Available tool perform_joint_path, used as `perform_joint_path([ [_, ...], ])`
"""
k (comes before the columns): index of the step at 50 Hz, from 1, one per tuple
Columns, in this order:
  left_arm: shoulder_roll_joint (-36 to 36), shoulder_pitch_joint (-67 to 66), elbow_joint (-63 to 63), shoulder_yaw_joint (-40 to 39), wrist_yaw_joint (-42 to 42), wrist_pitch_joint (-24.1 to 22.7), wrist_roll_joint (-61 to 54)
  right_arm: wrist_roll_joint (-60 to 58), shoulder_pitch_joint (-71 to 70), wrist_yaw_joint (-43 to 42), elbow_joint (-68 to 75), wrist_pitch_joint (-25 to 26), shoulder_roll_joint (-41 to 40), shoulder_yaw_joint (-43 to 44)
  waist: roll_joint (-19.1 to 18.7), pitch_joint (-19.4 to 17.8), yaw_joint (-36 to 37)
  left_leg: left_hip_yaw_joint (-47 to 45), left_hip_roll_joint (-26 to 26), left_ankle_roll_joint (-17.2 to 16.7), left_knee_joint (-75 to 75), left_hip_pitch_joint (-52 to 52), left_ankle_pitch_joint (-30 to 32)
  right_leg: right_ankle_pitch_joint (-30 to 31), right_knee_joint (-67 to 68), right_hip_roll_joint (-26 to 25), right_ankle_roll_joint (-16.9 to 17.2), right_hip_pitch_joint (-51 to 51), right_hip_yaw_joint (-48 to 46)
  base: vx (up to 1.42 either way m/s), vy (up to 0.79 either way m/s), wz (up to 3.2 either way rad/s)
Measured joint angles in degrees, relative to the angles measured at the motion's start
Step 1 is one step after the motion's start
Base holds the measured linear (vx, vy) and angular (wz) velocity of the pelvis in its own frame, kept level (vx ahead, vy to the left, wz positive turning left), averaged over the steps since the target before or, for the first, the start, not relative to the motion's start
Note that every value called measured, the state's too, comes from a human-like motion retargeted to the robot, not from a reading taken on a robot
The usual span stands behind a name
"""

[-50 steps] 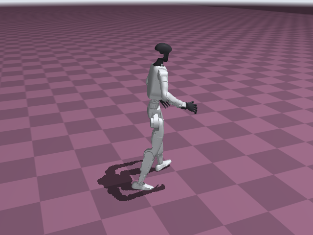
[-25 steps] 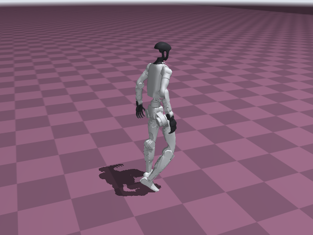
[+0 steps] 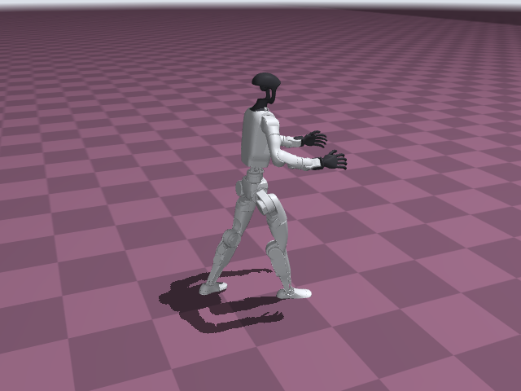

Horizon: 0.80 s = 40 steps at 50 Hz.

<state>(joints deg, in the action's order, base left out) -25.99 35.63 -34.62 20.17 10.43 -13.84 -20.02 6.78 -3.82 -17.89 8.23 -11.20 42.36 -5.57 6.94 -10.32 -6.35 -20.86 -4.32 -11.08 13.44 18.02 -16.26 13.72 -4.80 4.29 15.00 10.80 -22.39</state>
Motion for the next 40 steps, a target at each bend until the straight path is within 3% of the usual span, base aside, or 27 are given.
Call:
perform_joint_path([
  [3,-0.1,6.1,8.7,1.6,-0.2,-0.5,-1.5,-3.0,0.0,-2.8,-8.3,-0.6,5.3,5.3,-0.5,0.4,-0.4,-0.5,-2.3,4.7,11.9,-2.0,4.2,-1.1,2.2,0.6,0.0,-3.7,1.6,0.65,-0.05,-0.16],
  [7,-1.0,15.7,19.5,4.0,-0.2,-1.0,-3.6,-6.7,-1.9,-5.4,-17.1,-0.7,13.1,12.2,-1.5,2.2,-1.1,-0.1,-6.9,11.5,35.0,-13.1,6.9,-4.6,5.9,1.0,0.0,-5.6,3.3,0.54,-0.02,-0.17],
  [11,-2.8,27.2,26.9,6.3,1.0,-3.2,-3.6,-10.1,-7.5,-7.7,-22.7,-0.7,21.3,17.0,-2.8,4.6,-0.3,-0.4,-9.5,13.4,46.6,-24.5,3.1,-6.6,7.9,-0.4,0.0,-4.8,5.5,0.41,-0.08,-0.57],
  [15,-4.8,38.0,31.4,8.9,3.7,-6.1,0.0,-14.1,-15.2,-10.0,-26.1,-0.6,28.7,18.1,-3.0,5.7,2.2,-3.5,-9.4,11.7,39.8,-29.5,1.6,-7.5,7.8,-2.1,0.0,-5.1,9.3,0.33,-0.10,-1.05],
  [16,-4.6,41.1,31.6,10.0,6.0,-4.7,2.6,-11.7,-17.9,-12.4,-26.7,1.0,31.2,17.9,-2.2,5.9,3.1,-4.5,-8.3,10.1,33.4,-29.7,2.6,-7.4,7.6,-2.3,0.0,-4.8,10.3,0.26,-0.20,-1.18],
  [20,-5.6,50.4,33.6,13.0,11.1,-4.7,10.3,-13.1,-27.7,-16.2,-28.1,1.7,37.1,14.7,-2.2,5.6,5.4,-5.8,-4.2,2.8,1.5,-25.2,10.9,-7.8,6.8,-4.5,0.0,-6.5,13.8,0.28,-0.09,-1.09],
  [23,-7.0,53.8,34.8,14.1,11.6,-5.3,15.2,-14.4,-32.6,-16.6,-29.5,0.2,38.2,12.4,-4.3,5.9,5.1,-4.7,-5.2,-1.6,-11.1,-21.6,17.4,-8.5,6.1,-7.5,0.0,-9.2,16.1,0.33,0.12,-0.86],
  [25,-7.6,55.1,35.5,14.3,11.8,-5.5,17.3,-14.9,-35.4,-16.4,-30.3,-0.3,38.6,10.7,-4.8,6.2,4.3,-5.2,-5.3,-2.3,-14.2,-19.0,18.7,-9.0,5.8,-8.0,0.0,-10.7,17.6,0.33,0.17,-0.62],
  [32,-8.9,54.6,37.8,14.3,11.6,-6.4,20.2,-15.0,-41.0,-14.7,-33.8,-1.5,38.4,5.8,-4.8,8.0,0.6,-10.0,-4.0,-3.4,-14.8,-12.7,14.8,-11.5,7.4,-6.6,0.0,-13.6,21.3,0.29,0.20,-0.43],
  [40,-9.9,54.1,37.9,15.4,10.6,-6.2,21.7,-14.1,-48.3,-13.5,-34.5,-2.3,39.7,-1.6,-4.7,12.1,-1.0,-13.4,-3.6,-2.0,-13.1,-11.5,11.4,-13.0,8.0,-5.5,0.0,-13.7,20.3,0.18,0.10,-0.38],
])
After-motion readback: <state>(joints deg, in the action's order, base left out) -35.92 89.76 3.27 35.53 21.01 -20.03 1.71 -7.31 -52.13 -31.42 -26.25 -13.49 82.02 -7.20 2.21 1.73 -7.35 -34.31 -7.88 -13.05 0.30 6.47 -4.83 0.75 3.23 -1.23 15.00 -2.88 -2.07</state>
